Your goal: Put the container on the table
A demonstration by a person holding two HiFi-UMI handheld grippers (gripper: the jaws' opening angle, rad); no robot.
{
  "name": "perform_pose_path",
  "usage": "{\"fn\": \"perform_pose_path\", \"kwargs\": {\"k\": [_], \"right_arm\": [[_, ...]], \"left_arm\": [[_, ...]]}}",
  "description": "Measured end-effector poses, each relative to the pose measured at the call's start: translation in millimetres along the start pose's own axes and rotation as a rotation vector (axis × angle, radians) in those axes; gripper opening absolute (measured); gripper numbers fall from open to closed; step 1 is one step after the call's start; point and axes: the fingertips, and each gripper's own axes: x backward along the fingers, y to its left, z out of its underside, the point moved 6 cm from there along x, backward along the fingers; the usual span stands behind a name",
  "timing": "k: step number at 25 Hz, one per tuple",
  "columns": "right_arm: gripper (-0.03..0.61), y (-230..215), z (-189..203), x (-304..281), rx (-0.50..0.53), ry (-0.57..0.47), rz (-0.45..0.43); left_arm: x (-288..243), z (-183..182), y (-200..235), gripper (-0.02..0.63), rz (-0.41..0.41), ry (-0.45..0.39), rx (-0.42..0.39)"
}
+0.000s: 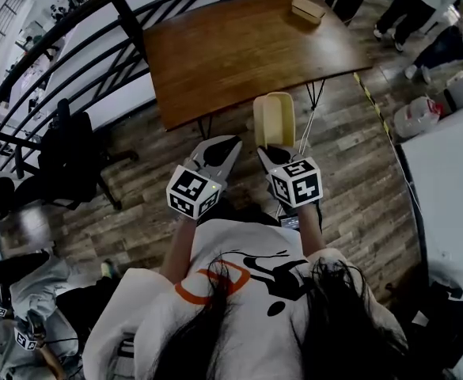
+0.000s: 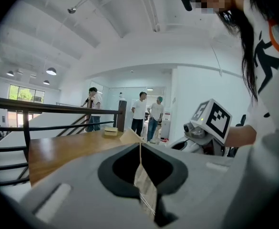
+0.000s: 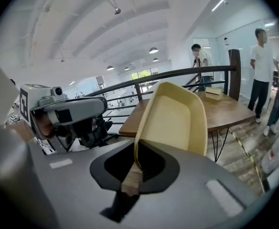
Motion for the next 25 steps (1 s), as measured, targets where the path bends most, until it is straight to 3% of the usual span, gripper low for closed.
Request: {"fn": "perform_pose_path", "kwargs": {"k": [14,25], "right_arm": [[0.04,-61,33,24,-0.034,-0.009,-0.044],[0.04,-88,5,-13,-0.035,0.016,-0.056]], "left_arm": [[-42,13,-43,0.002,-0.047,0.053,-0.023],[-80,6,4,0.002,-0.032,0.052,-0.008]]}}
